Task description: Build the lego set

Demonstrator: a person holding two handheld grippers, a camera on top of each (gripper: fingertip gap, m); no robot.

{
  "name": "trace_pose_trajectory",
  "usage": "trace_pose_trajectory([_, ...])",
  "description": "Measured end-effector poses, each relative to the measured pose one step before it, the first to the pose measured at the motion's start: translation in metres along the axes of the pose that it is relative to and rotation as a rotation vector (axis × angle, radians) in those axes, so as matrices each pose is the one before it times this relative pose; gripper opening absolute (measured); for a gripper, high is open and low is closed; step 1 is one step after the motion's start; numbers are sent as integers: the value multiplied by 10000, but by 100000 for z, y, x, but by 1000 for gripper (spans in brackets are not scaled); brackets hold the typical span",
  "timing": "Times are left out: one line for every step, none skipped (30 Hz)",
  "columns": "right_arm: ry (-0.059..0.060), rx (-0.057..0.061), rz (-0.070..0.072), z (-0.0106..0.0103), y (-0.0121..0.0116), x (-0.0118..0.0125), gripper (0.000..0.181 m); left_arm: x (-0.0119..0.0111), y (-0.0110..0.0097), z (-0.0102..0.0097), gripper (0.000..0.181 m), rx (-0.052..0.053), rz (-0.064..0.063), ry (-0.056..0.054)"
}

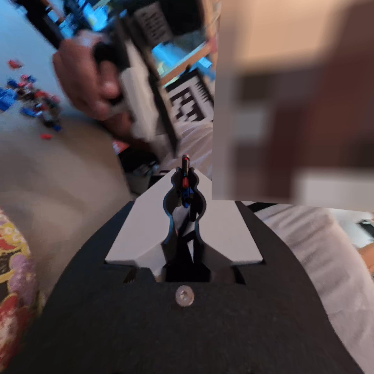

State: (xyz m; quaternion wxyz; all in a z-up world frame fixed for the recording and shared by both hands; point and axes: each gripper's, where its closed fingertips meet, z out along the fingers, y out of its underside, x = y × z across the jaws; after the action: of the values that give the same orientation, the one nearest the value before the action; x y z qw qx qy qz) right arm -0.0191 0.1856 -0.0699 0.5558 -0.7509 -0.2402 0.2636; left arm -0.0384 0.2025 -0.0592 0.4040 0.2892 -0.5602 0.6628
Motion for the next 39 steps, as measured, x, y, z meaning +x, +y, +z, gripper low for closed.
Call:
trace_pose_trajectory([-336, 37, -161, 629, -705, -963, 48, -655, 738, 421, 4, -525, 168, -576])
trace_pose_trajectory([39, -30, -429, 606, -484, -528, 48, 106, 604, 478, 5, -389, 180, -128])
trace_pose_trajectory([142, -253, -520, 539, -65, -358, 46, -37, 347, 420, 4, -256, 25, -227])
trace_pose_trajectory([167, -382, -438, 429, 188, -306, 43, -252, -235, 283, 5, 136, 25, -419])
trace_pose_trajectory([143, -268, -343, 248, 51, -287, 42, 298, -162, 214, 5, 123, -12, -52])
trace_pose_trajectory([205, -18, -220, 68, -201, -106, 38, 600, 174, 203, 4, -95, -105, 176])
trace_pose_trajectory([78, -39, -199, -5, -40, -201, 33, 458, 229, 198, 5, -104, 52, 69])
trace_pose_trajectory([31, -157, -181, -25, 225, -140, 32, 125, 419, 183, 4, -213, 152, -111])
trace_pose_trajectory([-78, -57, -73, -75, 167, -221, 30, 85, 418, 149, 5, -234, 64, -57])
trace_pose_trajectory([-190, 72, 5, -45, 25, -391, 27, 36, 124, 116, 4, -77, -86, 1])
trace_pose_trajectory([-118, 107, -35, -5, -71, -331, 23, 69, -15, 145, 4, -31, -125, 59])
trace_pose_trajectory([-86, 169, -122, -21, -163, -339, 20, -20, 6, 179, 4, -69, -57, -7])
trace_pose_trajectory([22, 149, -161, -24, -155, -160, 20, -75, 54, 207, 5, -142, 9, -66])
trace_pose_trajectory([54, 91, -161, -34, -50, -56, 22, 42, 91, 200, 5, -215, 58, -16])
trace_pose_trajectory([-64, 85, -73, -60, -36, -206, 24, 115, 136, 183, 4, -285, 115, 17])
trace_pose_trajectory([-19, 102, 5, -27, -79, -81, 28, 59, 223, 216, 4, -381, 50, -7])
trace_pose_trajectory([75, 36, -19, 10, -2, 67, 32, 10, 223, 264, 5, -412, 2, -42])
trace_pose_trajectory([2, -77, -108, 86, 175, -81, 36, -137, 176, 281, 5, -401, -22, -124])
trace_pose_trajectory([-2, -164, -150, 127, 260, -118, 41, -240, 126, 293, 4, -383, -80, -182])
trace_pose_trajectory([17, -225, -84, 133, 336, -119, 44, -342, -102, 213, 5, -235, -116, -250])
trace_pose_trajectory([95, -145, -22, 60, 232, 4, 45, -281, -45, 149, 5, -241, -111, -214])
trace_pose_trajectory([179, -51, -92, -74, 169, 122, 43, -193, -17, 47, 5, -192, -97, -165])
trace_pose_trajectory([175, -7, -49, -126, 199, 167, 40, -296, -75, -79, 5, -110, -122, -217])
trace_pose_trajectory([236, -114, 58, -125, 336, 325, 38, -494, -126, -178, 5, -57, -148, -353])
trace_pose_trajectory([153, -112, 84, -190, 379, 265, 34, -452, -100, -271, 5, -17, -18, -372])
trace_pose_trajectory([188, 1, 275, -255, 293, 415, 29, -351, -29, -340, 5, -5, 153, -357])
trace_pose_trajectory([196, -49, 492, -224, 393, 602, 28, -638, -83, -430, 5, 69, 220, -599])
trace_pose_trajectory([115, -183, 641, -123, 580, 621, 28, -762, -144, -453, 5, 159, 188, -689])
trace_pose_trajectory([-125, -185, 614, -3, 544, 310, 28, -374, -222, -410, 5, 239, 89, -403])
trace_pose_trajectory([-195, 47, 569, 102, 176, 172, 28, -10, -287, -324, 5, 305, 65, -132])
trace_pose_trajectory([-104, 58, 545, 223, 24, 257, 27, -62, -306, -232, 5, 296, -40, -121])
trace_pose_trajectory([-381, 1, 395, 274, 19, -243, 27, -208, -141, -141, 5, 163, -51, -183])
trace_pose_trajectory([-400, 71, 290, 260, -80, -378, 25, -51, 63, -34, 5, 22, 58, -83])
trace_pose_trajectory([-7, 86, 223, 242, -66, 201, 14, -22, 169, 33, 5, -59, 65, -51])
trace_pose_trajectory([-18, -61, 189, 232, 181, 175, 13, -266, 224, 14, 5, -111, 39, -208])
trace_pose_trajectory([-22, -57, 138, 139, 191, 169, 11, -293, 72, -18, 5, -14, 45, -251])
trace_pose_trajectory([-28, 32, 143, 64, 127, 147, 8, -339, -62, -75, 5, 65, 73, -319])
trace_pose_trajectory([145, 107, 241, 10, -1, 487, 7, -489, -247, -174, 6, 189, 82, -463])
trace_pose_trajectory([138, 207, 349, -52, -186, 558, 7, -637, -395, -270, 11, 285, 164, -612])
